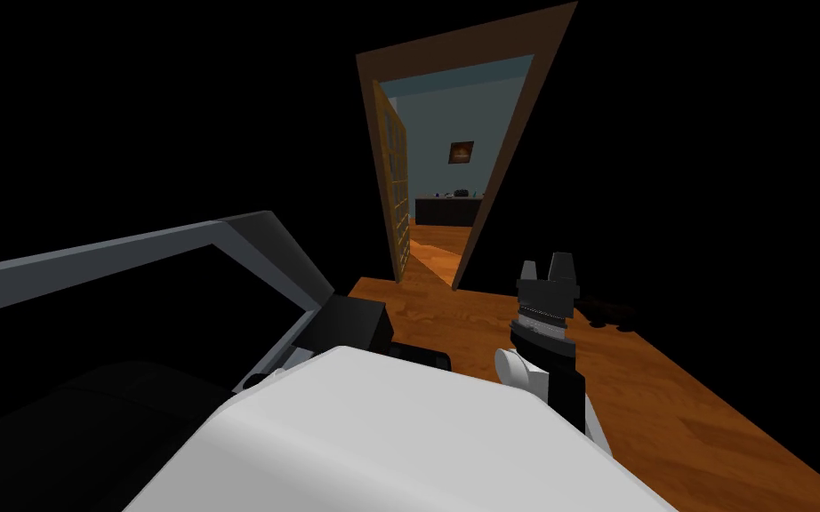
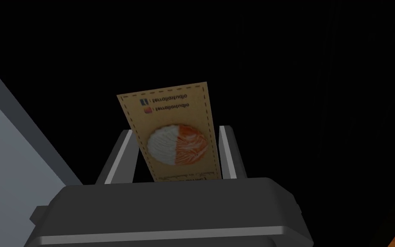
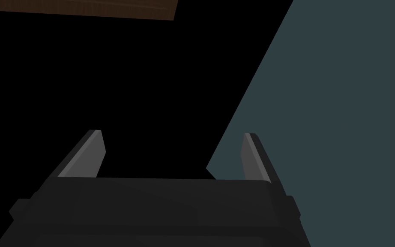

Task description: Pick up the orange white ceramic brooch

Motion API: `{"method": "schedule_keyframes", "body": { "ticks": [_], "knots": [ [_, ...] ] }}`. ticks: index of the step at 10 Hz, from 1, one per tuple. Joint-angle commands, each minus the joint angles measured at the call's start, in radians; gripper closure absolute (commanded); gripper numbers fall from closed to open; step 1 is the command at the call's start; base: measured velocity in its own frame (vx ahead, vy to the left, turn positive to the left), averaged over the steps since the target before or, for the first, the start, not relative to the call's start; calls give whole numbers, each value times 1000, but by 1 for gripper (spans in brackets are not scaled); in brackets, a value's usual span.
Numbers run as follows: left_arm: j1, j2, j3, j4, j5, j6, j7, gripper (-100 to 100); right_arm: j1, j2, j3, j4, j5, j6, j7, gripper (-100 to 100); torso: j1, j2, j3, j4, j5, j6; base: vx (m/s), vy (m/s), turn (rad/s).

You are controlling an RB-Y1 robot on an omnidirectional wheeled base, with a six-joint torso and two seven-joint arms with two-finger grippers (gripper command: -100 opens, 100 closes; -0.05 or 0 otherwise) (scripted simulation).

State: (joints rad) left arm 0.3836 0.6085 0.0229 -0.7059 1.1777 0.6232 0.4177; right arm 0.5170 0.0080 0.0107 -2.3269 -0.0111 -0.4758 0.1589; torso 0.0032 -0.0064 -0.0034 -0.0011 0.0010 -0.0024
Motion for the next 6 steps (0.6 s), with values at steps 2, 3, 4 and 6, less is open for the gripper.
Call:
{"method": "schedule_keyframes", "body": {
  "ticks": [2,3,4,6],
  "knots": [
    [20,32,-7,-32,18,23,22,100,0,0,0,0,0,0,0,0,0,0,0,0,0,0,3,-5,7],
    [28,46,-9,-42,30,34,25,100,0,0,0,0,0,0,0,0,0,0,0,0,-1,0,5,-23,-2],
    [37,61,-11,-52,43,45,28,100,0,0,0,0,0,0,0,0,-1,0,0,0,-1,0,3,-48,-34],
    [31,52,-9,-42,39,39,21,0,0,0,0,0,0,0,0,0,-2,0,0,0,-2,0,0,-12,-1]
  ]
}}
